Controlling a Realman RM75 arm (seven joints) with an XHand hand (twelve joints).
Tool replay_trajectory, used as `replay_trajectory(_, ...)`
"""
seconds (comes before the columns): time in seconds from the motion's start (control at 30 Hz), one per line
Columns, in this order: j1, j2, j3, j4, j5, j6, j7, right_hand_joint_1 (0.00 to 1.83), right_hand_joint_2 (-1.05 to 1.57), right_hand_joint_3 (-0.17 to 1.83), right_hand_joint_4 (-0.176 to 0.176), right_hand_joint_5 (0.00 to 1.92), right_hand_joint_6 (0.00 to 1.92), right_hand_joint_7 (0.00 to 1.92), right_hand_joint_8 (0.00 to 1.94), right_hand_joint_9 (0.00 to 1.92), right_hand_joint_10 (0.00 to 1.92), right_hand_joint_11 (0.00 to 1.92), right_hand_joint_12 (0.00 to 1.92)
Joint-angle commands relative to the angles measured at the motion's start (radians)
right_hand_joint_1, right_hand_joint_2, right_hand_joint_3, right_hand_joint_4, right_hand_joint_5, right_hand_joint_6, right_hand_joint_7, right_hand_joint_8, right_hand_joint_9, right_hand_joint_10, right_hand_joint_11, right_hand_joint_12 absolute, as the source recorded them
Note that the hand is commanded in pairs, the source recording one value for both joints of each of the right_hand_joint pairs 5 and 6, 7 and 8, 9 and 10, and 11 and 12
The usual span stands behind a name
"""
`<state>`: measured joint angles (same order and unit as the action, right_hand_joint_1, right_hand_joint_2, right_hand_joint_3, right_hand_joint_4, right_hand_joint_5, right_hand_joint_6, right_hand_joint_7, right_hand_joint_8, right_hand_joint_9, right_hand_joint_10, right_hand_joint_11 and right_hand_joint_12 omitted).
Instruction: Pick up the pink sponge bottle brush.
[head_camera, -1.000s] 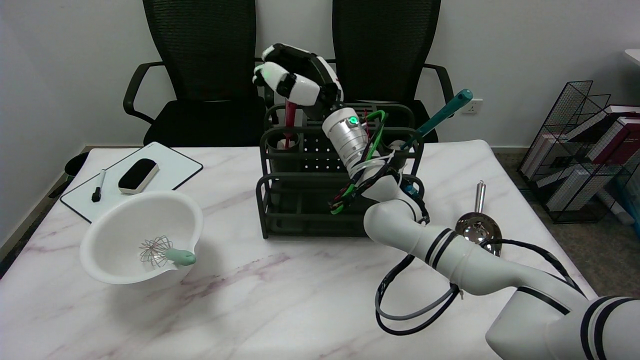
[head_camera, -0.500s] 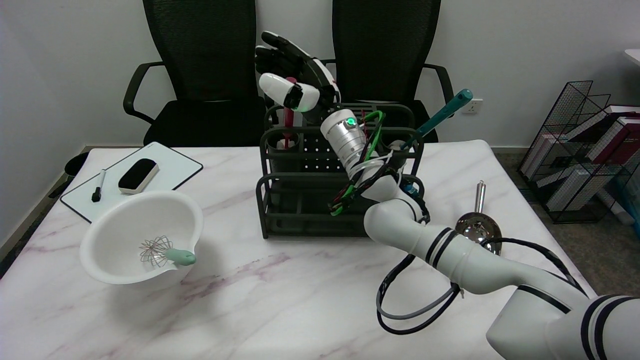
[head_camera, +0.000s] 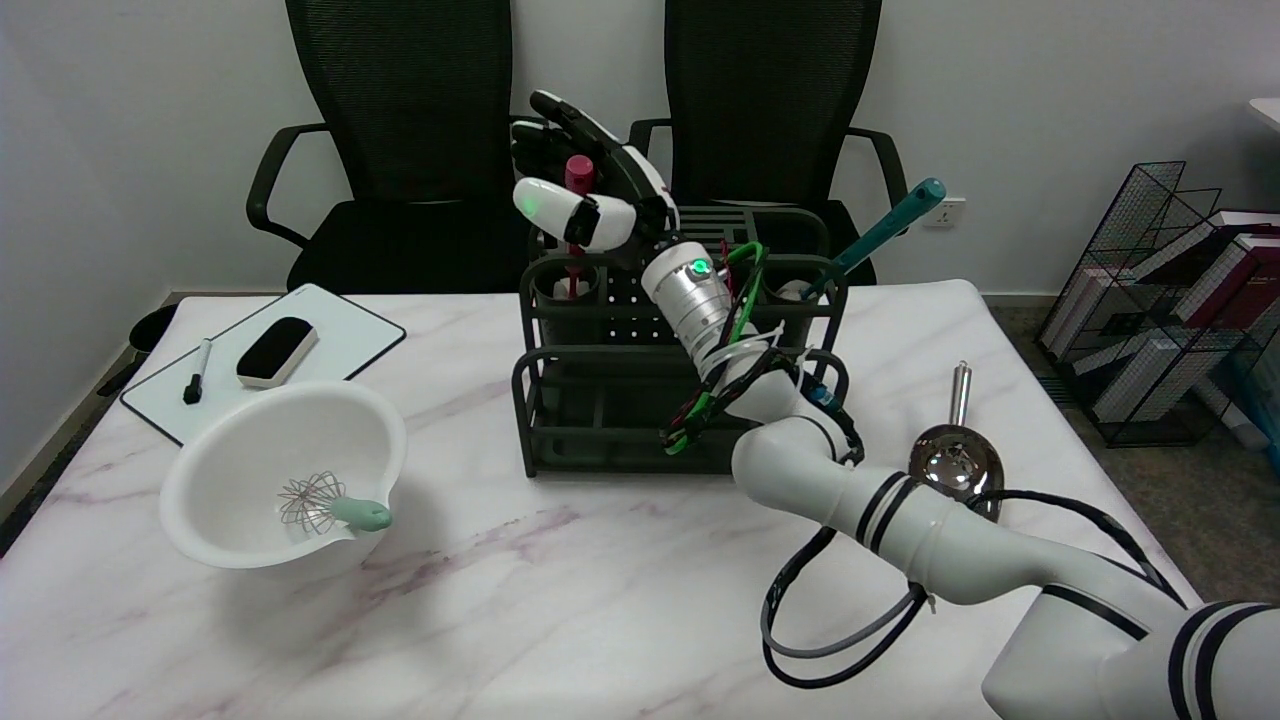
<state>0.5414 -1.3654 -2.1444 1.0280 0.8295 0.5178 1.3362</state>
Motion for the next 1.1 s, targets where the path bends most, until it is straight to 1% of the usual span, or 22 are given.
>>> replay_trajectory(0.03,-0.023,0.003,-0.006,-0.017,-0.008,-0.005,-0.032,1.16,-0.08,1.18,0.0,0.28,0.28,0.48,0.48,0.46,0.46,0.39,0.39)
replay_trajectory(0.2,-0.016,-0.001,-0.006,-0.017,-0.008,-0.005,-0.032,1.18,0.02,1.15,0.0,0.31,0.31,0.48,0.48,0.47,0.47,0.4,0.4)
replay_trajectory(0.27,-0.013,-0.002,-0.006,-0.017,-0.008,-0.005,-0.032,1.2,0.11,1.15,0.0,0.35,0.35,0.48,0.48,0.53,0.53,0.47,0.47)
replay_trajectory(0.37,-0.01,-0.004,-0.006,-0.017,-0.008,-0.005,-0.032,1.21,0.14,1.2,0.0,0.37,0.37,0.51,0.51,0.61,0.61,0.58,0.58)
replay_trajectory(0.53,0.0,-0.005,-0.006,-0.017,-0.008,-0.002,-0.032,1.22,0.16,1.25,0.0,0.39,0.39,0.56,0.56,0.68,0.68,0.64,0.64)
replay_trajectory(0.73,0.025,-0.009,-0.006,-0.021,-0.008,-0.005,-0.032,1.22,0.21,1.25,0.0,0.52,0.52,0.62,0.62,0.73,0.73,0.68,0.68)
replay_trajectory(0.77,0.028,-0.009,-0.006,-0.021,-0.008,-0.005,-0.032,1.22,0.23,1.25,0.0,0.55,0.55,0.62,0.62,0.74,0.74,0.68,0.68)
replay_trajectory(0.83,0.034,-0.009,-0.006,-0.022,-0.008,-0.005,-0.032,1.22,0.28,1.21,0.0,0.7,0.7,0.64,0.64,0.75,0.75,0.69,0.69)
replay_trajectory(0.9,0.038,-0.009,-0.006,-0.023,-0.008,-0.005,-0.032,1.22,0.3,1.19,0.0,0.81,0.81,0.68,0.68,0.77,0.77,0.7,0.7)
replay_trajectory(0.93,0.039,-0.009,-0.006,-0.023,-0.008,-0.005,-0.032,1.22,0.31,1.18,0.0,0.88,0.88,0.75,0.75,0.77,0.77,0.7,0.7)
replay_trajectory(1.0,0.04,-0.009,-0.006,-0.024,-0.008,-0.005,-0.032,1.21,0.33,1.17,0.0,0.92,0.92,0.83,0.83,0.78,0.78,0.71,0.71)
replay_trajectory(1.03,0.04,-0.009,-0.006,-0.024,-0.008,-0.005,-0.032,1.21,0.35,1.15,0.0,0.94,0.94,0.92,0.92,0.8,0.8,0.71,0.71)
replay_trajectory(1.1,0.04,-0.009,-0.006,-0.025,-0.008,-0.005,-0.032,1.21,0.37,1.15,0.0,0.95,0.95,0.99,0.99,0.83,0.83,0.72,0.72)
